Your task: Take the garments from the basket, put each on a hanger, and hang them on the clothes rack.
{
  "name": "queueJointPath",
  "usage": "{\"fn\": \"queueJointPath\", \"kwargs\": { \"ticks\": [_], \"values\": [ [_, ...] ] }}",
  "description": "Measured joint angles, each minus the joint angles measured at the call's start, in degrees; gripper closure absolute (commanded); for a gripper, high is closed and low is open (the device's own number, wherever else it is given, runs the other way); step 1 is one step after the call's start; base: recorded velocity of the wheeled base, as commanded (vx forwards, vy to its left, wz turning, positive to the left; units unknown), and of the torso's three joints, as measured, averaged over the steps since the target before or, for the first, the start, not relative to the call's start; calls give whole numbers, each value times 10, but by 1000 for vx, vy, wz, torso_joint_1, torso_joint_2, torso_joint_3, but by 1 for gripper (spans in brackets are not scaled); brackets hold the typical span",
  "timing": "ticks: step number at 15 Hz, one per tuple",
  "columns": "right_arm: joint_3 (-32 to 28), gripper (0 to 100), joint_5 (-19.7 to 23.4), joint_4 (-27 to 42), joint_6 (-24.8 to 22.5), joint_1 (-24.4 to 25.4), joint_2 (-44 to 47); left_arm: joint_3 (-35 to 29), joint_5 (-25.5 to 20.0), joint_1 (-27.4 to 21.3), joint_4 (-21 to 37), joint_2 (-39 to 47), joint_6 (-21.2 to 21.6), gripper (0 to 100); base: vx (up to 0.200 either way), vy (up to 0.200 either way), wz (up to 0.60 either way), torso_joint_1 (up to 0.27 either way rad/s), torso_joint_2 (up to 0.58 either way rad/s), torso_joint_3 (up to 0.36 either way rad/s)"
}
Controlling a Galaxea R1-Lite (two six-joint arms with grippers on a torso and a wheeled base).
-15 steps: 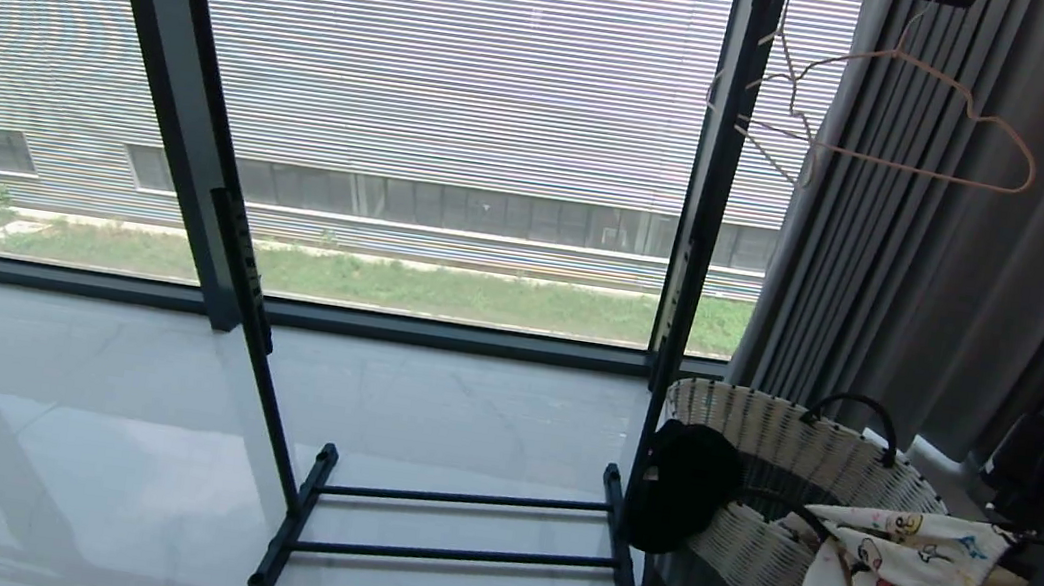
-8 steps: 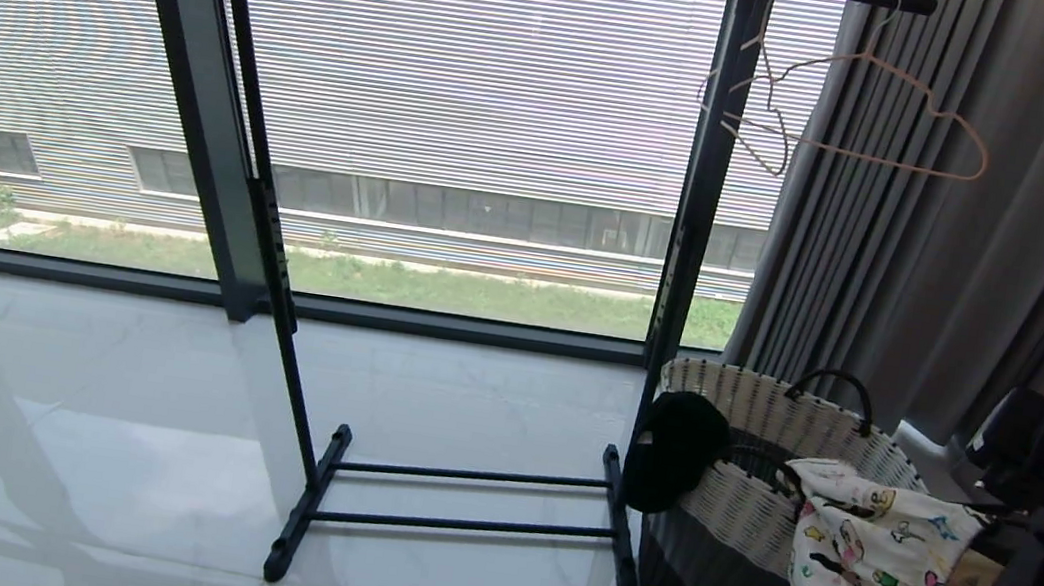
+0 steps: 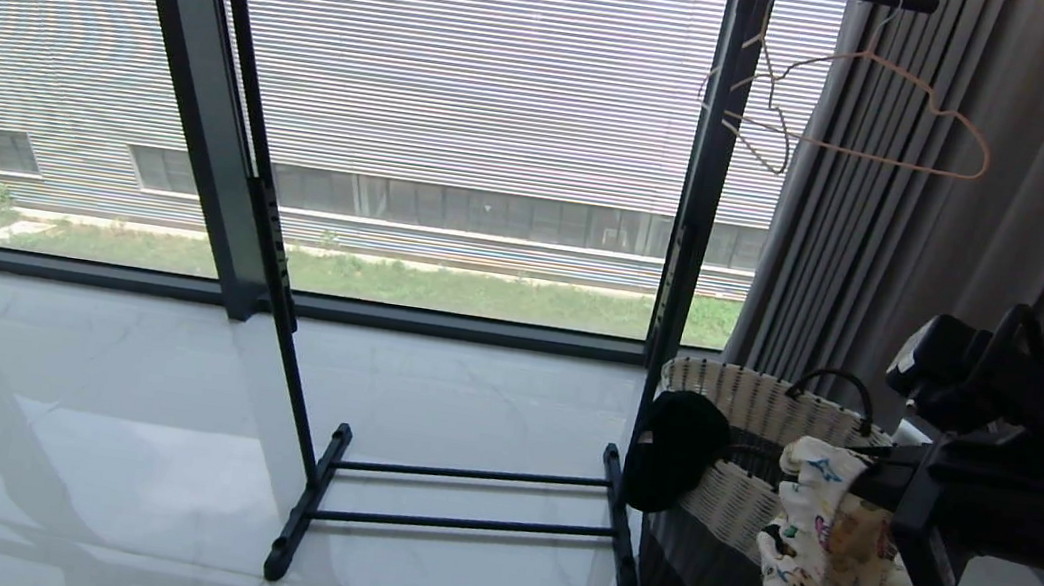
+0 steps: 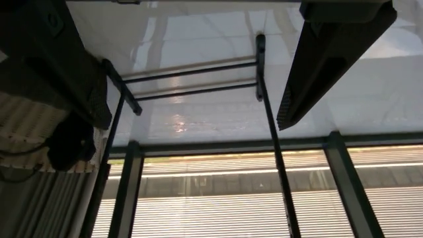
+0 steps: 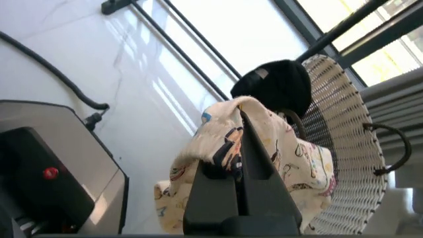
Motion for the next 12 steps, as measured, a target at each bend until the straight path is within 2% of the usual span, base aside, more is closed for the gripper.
{"fn": "queueJointPath", "kwargs": {
  "ticks": [3,5,9,12],
  "values": [
    [-41,100,22,-43,21,3,53,-134,-9,-24,-60,186,-64,0,0,0,0,0,0,0],
    [-74,100,26,-45,38,3,81,-211,-12,-69,-107,338,-95,0,0,0,0,0,0,0],
    [-100,100,33,-46,57,4,106,-344,-5,-261,-184,639,-132,0,0,0,0,0,0,0],
    [-102,100,33,-74,77,1,116,-438,-1,-382,-223,837,-142,0,0,0,0,0,0,0]
  ]
}}
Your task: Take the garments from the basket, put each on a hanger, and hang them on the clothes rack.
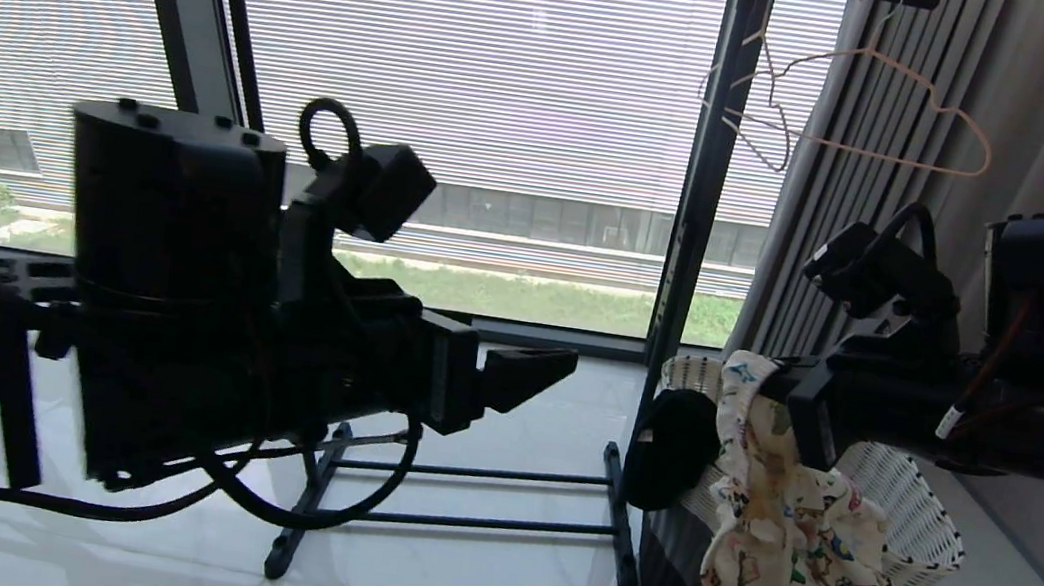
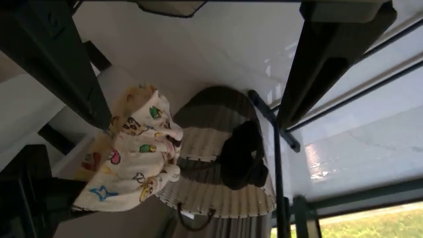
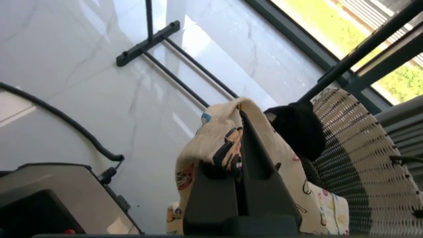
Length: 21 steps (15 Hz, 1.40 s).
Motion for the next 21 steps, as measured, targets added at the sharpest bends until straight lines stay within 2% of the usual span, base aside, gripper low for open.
{"fn": "queueJointPath", "kwargs": {
  "ticks": [3,6,10,15,16,18,21],
  "values": [
    [0,100,0,-16,29,-2,10,-71,-2,-67,-30,164,-4,0,0,0,0,0,0,0],
    [0,100,0,-16,33,-6,15,-108,-27,-92,-67,276,-5,0,0,0,0,0,0,0],
    [-8,100,10,-19,33,-8,10,-179,-31,-93,-90,374,-7,0,0,0,0,0,0,0],
    [-16,100,10,-16,32,-8,2,-267,-19,-67,-93,484,-1,0,0,0,0,0,0,0],
    [-16,100,10,-16,33,-8,0,-274,-18,-60,-92,498,1,100,0,0,0,0,0,0],
    [-17,100,10,-16,32,-9,-1,-275,-14,-50,-92,515,1,100,0,0,0,0,0,0],
    [-16,100,10,-16,32,-17,2,-263,32,-43,-93,507,2,100,0,0,0,0,0,0]
  ]
}}
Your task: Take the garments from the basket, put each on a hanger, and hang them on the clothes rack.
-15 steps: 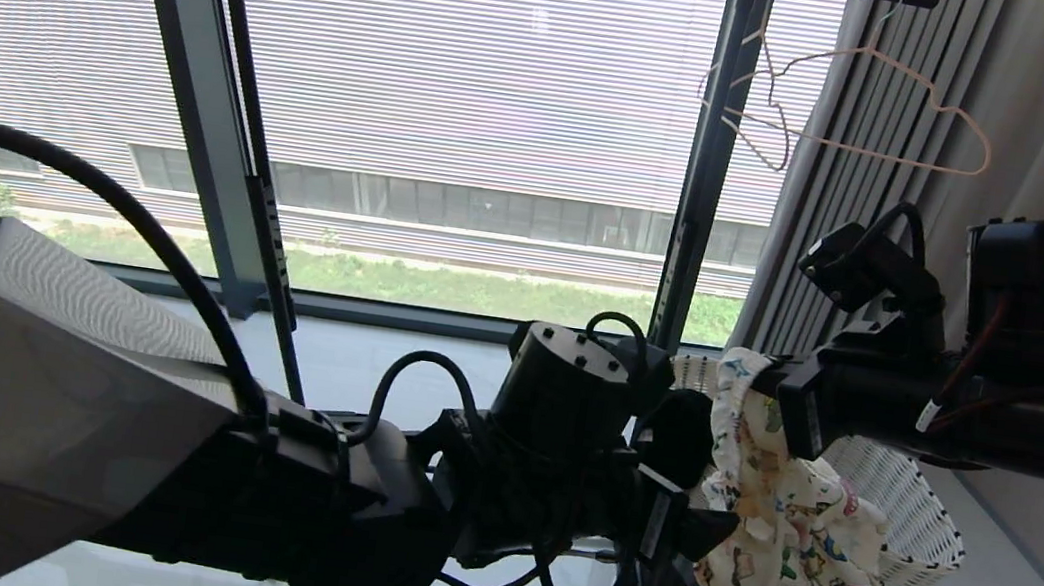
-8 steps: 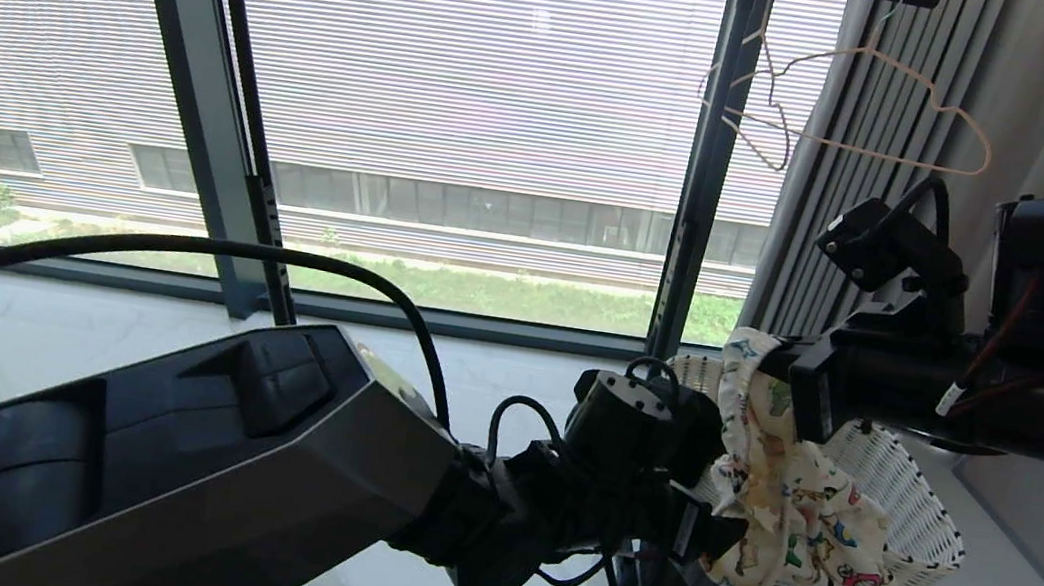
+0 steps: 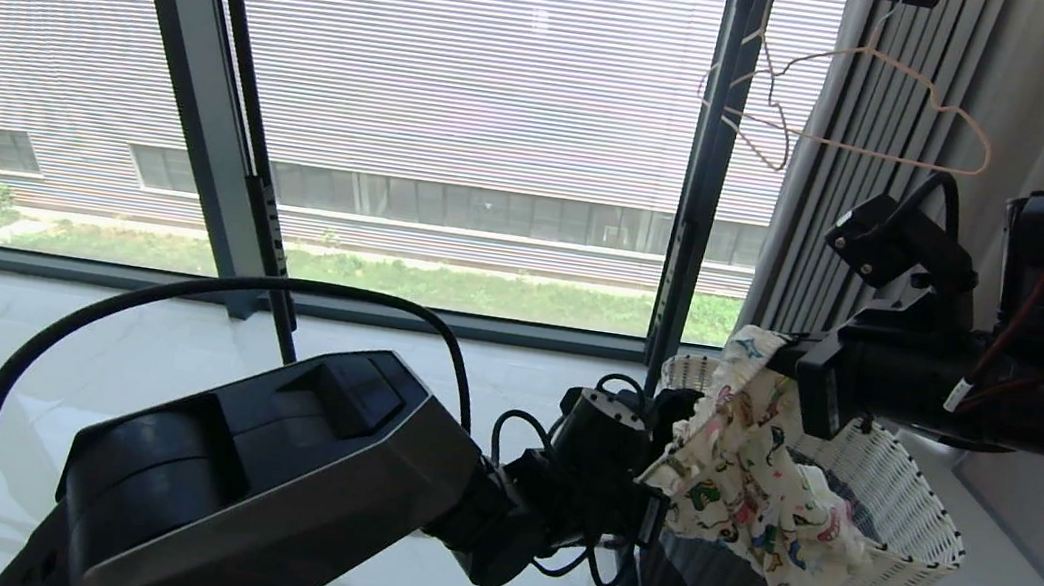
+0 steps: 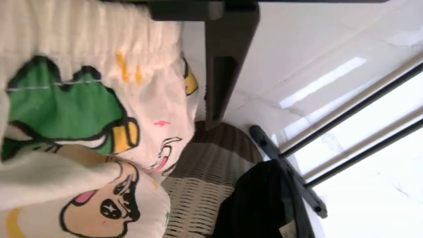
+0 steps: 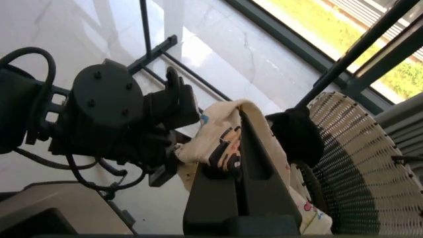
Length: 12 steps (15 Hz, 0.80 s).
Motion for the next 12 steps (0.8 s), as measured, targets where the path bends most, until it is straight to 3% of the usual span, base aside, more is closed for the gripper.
{"fn": "queueJointPath", "kwargs": {
  "ticks": [2,5,8,12],
  "values": [
    [0,100,0,-2,0,-13,6,25,27,6,1,-28,12,100,0,0,0,0,0,0],
    [1,100,0,-1,0,-43,7,69,34,26,20,-114,70,100,0,0,0,0,0,0],
    [14,100,1,26,-1,-69,-25,88,41,56,125,-234,103,100,0,0,0,0,0,0],
    [33,100,31,63,-3,-70,-92,71,43,72,284,-383,113,100,0,0,0,0,0,0]
  ]
}}
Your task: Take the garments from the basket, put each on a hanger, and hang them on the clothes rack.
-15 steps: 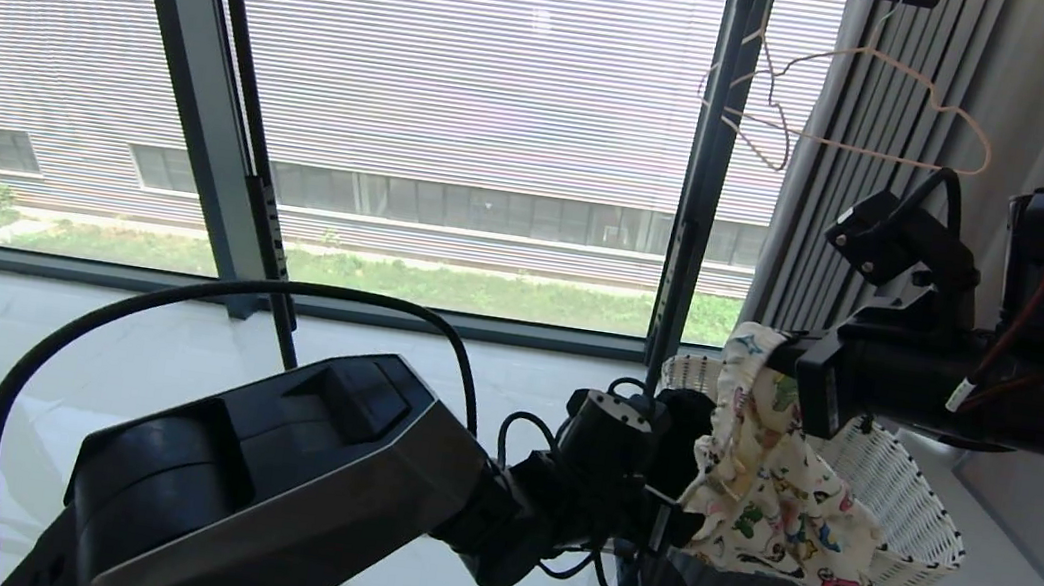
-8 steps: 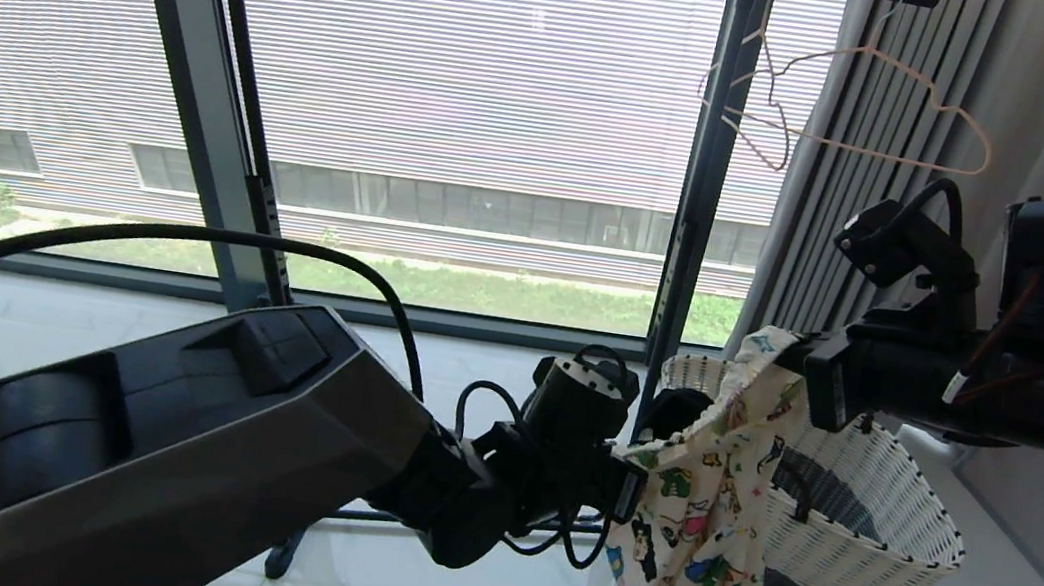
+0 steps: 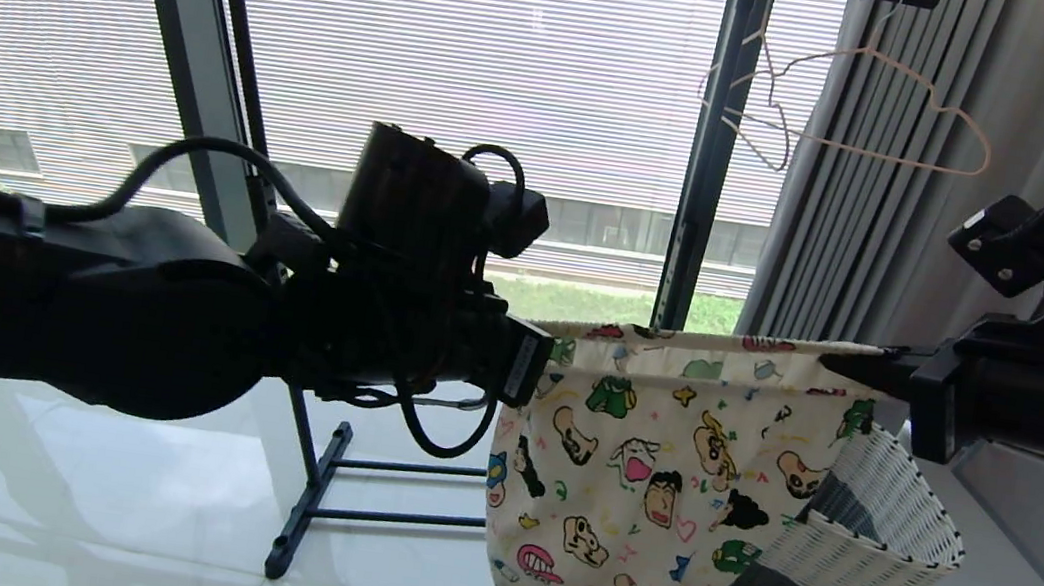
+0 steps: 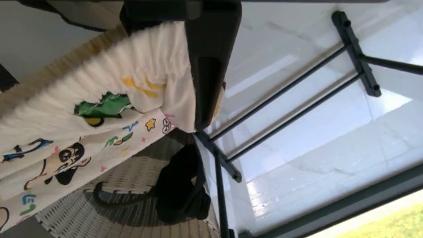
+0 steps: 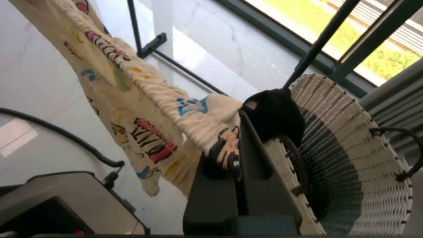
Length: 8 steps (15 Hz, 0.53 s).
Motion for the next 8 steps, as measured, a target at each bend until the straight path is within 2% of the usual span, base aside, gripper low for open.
{"fn": "queueJointPath", "kwargs": {
  "ticks": [2,4,5,8],
  "values": [
    [-5,100,9,0,0,8,-26,-7,0,1,34,-60,3,100,0,0,0,0,0,0],
    [-24,100,9,1,0,16,-38,-10,-1,1,39,-100,12,100,0,0,0,0,0,0],
    [-38,100,9,2,0,19,-42,-10,-3,2,39,-114,31,100,0,0,0,0,0,0],
    [-61,100,9,32,0,23,-55,-14,-33,2,37,-135,131,100,0,0,0,0,0,0]
  ]
}}
